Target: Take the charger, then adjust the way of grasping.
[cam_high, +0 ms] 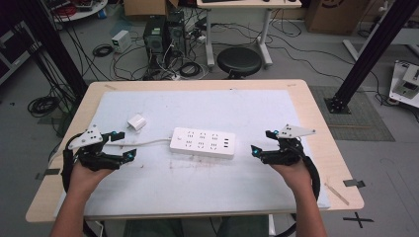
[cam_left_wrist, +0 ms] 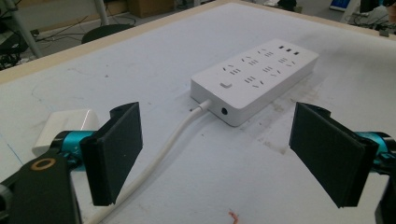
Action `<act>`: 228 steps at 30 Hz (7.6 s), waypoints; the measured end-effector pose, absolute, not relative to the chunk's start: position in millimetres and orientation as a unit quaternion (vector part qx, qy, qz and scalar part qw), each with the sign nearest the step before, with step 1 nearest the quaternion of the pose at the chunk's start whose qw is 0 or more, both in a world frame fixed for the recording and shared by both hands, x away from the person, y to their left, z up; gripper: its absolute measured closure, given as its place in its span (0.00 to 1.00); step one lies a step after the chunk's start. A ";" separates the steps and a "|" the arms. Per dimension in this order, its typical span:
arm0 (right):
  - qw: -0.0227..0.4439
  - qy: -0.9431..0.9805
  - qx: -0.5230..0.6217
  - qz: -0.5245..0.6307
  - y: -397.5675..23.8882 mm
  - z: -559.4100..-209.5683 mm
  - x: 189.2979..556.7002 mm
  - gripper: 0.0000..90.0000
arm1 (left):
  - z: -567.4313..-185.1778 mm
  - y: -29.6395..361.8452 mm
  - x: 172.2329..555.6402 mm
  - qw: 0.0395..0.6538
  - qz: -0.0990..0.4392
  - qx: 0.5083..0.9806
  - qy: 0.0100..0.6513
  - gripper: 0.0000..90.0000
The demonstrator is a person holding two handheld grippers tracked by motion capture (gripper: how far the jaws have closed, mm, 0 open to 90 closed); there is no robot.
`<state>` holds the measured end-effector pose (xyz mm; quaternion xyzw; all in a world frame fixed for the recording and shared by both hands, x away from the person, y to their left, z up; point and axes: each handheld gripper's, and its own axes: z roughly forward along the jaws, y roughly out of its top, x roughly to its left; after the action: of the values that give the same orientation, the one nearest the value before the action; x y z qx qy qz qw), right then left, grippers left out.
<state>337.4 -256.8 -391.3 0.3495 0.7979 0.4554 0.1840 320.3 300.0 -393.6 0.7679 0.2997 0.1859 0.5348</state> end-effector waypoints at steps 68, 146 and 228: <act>0.196 0.813 0.342 0.429 -231.5 -392.6 339.0 0.22 | -447.0 305.7 459.8 0.410 0.197 0.771 0.446 0.20; 0.178 0.819 0.318 0.443 -231.3 -364.3 322.0 0.22 | -365.1 237.9 324.8 0.481 0.183 0.826 0.232 0.47; -0.210 0.765 0.283 0.539 -132.7 -410.5 333.1 0.70 | -404.0 101.7 270.0 0.491 0.312 0.813 0.033 0.30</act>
<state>333.1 -132.7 -410.5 0.2832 0.7651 0.5388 -0.2102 270.0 101.7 -404.0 0.8125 0.0327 0.3123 0.4911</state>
